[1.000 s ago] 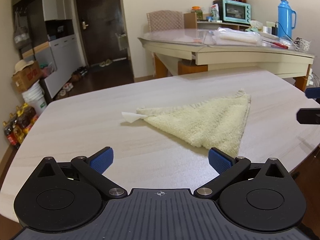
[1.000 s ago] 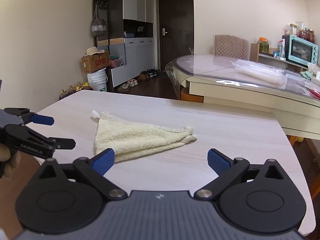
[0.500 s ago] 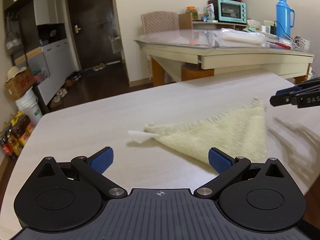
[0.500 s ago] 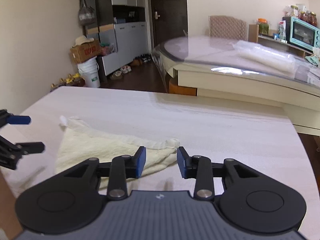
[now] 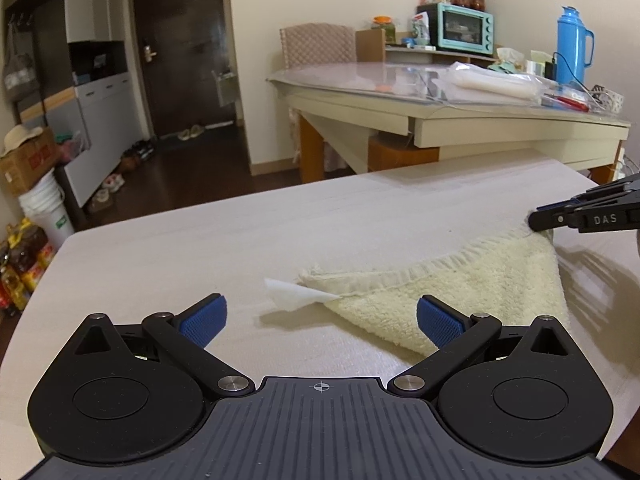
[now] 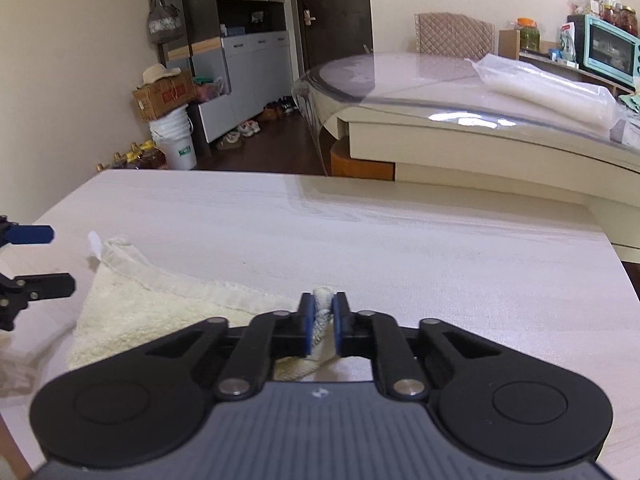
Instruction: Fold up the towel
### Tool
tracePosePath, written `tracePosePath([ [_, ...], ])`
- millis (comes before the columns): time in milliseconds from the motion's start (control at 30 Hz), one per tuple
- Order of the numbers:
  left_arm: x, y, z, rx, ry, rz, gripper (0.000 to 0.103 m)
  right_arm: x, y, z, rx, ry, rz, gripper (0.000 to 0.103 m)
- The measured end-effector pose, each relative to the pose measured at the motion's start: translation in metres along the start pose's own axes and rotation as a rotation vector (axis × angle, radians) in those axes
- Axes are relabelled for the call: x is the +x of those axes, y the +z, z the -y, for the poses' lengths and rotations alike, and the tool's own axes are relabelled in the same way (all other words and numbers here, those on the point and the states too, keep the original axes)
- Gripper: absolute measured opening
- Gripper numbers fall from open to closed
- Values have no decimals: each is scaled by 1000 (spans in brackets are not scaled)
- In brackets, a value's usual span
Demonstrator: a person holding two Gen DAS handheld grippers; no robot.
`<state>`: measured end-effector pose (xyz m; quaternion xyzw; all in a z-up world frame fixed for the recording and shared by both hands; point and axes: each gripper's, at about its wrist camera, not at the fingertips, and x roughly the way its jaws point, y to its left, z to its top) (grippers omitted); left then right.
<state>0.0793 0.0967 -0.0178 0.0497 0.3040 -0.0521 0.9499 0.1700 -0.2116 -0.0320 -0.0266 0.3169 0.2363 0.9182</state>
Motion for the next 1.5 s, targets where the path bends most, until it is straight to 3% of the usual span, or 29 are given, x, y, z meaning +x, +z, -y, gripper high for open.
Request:
tracePosePath([
  [400, -13, -5, -14, -4, 6, 8, 103, -47, 9, -17, -25, 19, 118, 9],
  [600, -15, -6, -18, 13, 0, 3, 103, -33, 9, -20, -48, -16, 57, 9],
  [700, -13, -3, -17, 25, -23, -2, 103, -34, 8, -17, -9, 0, 82, 9],
  [933, -14, 28, -47, 74, -41, -3, 103, -73, 17, -54, -64, 223, 182, 8],
  [1100, -16, 53, -61, 154, -38, -14, 103, -92, 1, -121, -226, 455, 185, 8],
  [1300, -12, 61, -57, 240, -89, -44, 103, -80, -40, -191, -424, 561, 132, 8],
  [1500, -1, 52, -43, 293, -133, -76, 103, -62, -64, -220, -524, 602, 71, 10],
])
